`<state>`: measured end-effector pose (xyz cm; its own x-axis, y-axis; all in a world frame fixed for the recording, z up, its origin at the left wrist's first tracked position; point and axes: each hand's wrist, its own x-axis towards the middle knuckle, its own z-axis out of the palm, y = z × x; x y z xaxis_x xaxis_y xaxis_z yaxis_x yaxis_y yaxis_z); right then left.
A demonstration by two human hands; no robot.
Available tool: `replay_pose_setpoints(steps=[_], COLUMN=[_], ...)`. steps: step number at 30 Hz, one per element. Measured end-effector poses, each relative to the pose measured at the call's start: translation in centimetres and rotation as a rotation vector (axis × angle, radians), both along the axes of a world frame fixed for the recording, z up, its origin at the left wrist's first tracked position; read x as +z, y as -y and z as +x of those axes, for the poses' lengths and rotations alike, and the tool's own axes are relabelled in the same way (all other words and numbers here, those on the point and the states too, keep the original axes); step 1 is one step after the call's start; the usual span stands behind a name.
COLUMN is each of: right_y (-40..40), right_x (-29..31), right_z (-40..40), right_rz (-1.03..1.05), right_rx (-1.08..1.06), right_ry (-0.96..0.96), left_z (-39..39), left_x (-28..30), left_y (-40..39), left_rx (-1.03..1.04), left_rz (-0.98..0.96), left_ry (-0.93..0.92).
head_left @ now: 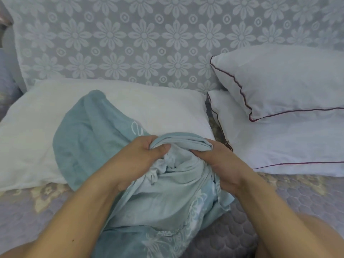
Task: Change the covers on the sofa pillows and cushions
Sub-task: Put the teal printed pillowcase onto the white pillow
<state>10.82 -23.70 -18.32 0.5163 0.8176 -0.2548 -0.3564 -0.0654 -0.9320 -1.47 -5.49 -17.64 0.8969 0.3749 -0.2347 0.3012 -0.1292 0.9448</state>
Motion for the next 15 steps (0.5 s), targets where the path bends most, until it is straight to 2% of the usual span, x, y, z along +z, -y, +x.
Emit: replay_pose_setpoints(steps=[4, 6, 8, 10, 11, 13, 15], right_y=[-0.3, 0.0, 0.3, 0.6, 0.7, 0.7, 0.8], right_x=[0.7, 0.6, 0.2, -0.2, -0.6, -1.2, -1.2], right_z=[-1.5, -0.6, 1.0, 1.9, 2.0, 1.8, 1.2], right_rz=[-0.048, -0.217, -0.37, -0.433, -0.45, -0.473, -0.428], right_rx=[0.04, 0.012, -0.094, -0.195, -0.246, -0.331, -0.345], right_ry=[0.216, 0.574, 0.856, 0.91, 0.939, 1.017, 0.963], left_z=[0.1, -0.4, -1.0, -1.4, -1.4, -1.1, -0.8], left_x=[0.5, 1.3, 2.0, 2.5, 2.5, 2.4, 2.1], left_y=[0.5, 0.5, 0.2, 0.6, 0.8, 1.3, 1.3], left_rx=[0.137, 0.113, -0.102, -0.374, -0.436, -0.362, -0.133], left_rz=[0.16, 0.288, 0.357, 0.395, 0.428, 0.482, 0.485], left_ry=[0.09, 0.052, -0.115, -0.292, -0.327, -0.288, -0.148])
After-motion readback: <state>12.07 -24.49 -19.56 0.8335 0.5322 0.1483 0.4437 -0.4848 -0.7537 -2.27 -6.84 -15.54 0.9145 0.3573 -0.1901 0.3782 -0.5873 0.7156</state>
